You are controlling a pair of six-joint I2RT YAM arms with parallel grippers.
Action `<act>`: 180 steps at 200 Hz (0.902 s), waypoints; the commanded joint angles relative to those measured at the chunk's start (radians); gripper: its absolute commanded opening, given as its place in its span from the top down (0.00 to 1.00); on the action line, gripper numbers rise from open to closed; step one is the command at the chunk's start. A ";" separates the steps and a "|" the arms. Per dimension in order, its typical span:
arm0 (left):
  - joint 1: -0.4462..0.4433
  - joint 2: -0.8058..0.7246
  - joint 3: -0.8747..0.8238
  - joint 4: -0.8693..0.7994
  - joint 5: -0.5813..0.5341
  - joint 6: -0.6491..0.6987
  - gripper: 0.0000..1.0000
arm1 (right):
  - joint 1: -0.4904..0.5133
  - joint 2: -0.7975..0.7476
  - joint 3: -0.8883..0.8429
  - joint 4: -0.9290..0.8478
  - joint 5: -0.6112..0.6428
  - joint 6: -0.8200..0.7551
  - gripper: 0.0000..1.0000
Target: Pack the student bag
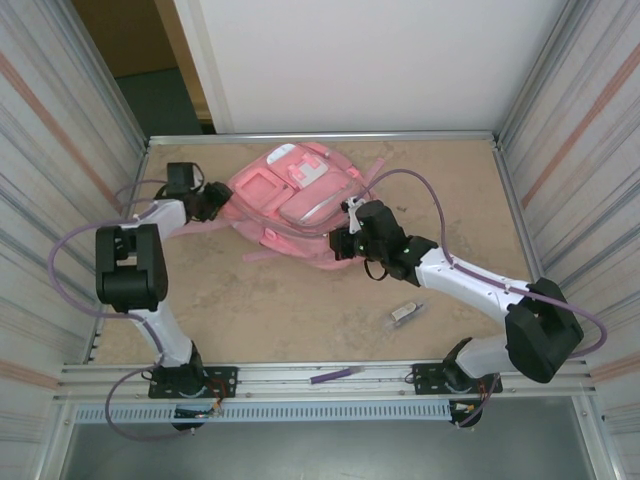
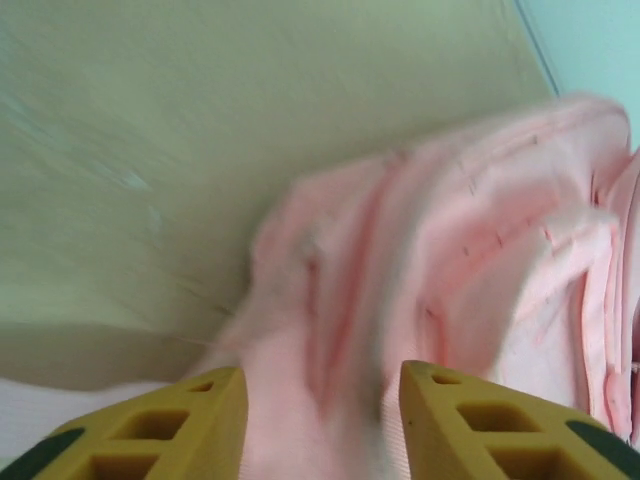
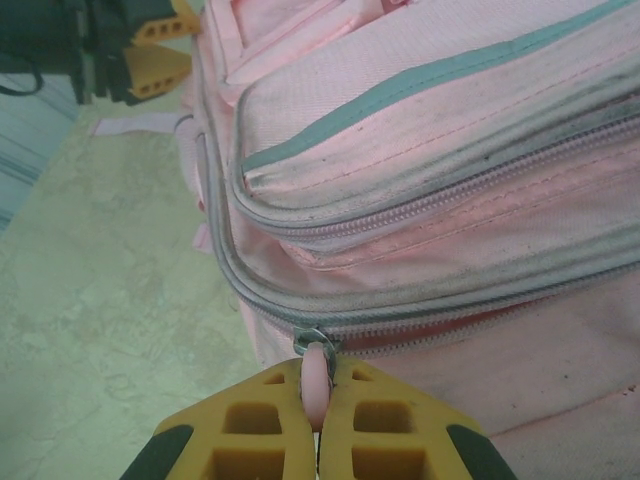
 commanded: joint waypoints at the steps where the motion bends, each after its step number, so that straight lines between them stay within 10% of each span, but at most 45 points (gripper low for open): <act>1: 0.034 -0.123 -0.053 -0.056 0.018 0.046 0.51 | 0.046 -0.009 0.039 0.122 0.007 -0.018 1.00; 51: 0.008 -0.484 -0.348 -0.134 0.229 -0.079 0.44 | 0.093 0.094 0.082 0.156 0.006 -0.072 1.00; 92: -0.217 -0.643 -0.431 -0.181 0.111 -0.218 0.46 | 0.116 0.206 0.142 0.175 -0.061 -0.048 1.00; 121: -0.406 -0.758 -0.500 -0.157 -0.202 -0.307 0.43 | 0.139 0.264 0.180 0.195 -0.089 -0.007 1.00; 180: -0.404 -0.666 -0.498 -0.012 -0.162 -0.399 0.43 | 0.191 0.332 0.199 0.280 -0.106 0.041 1.00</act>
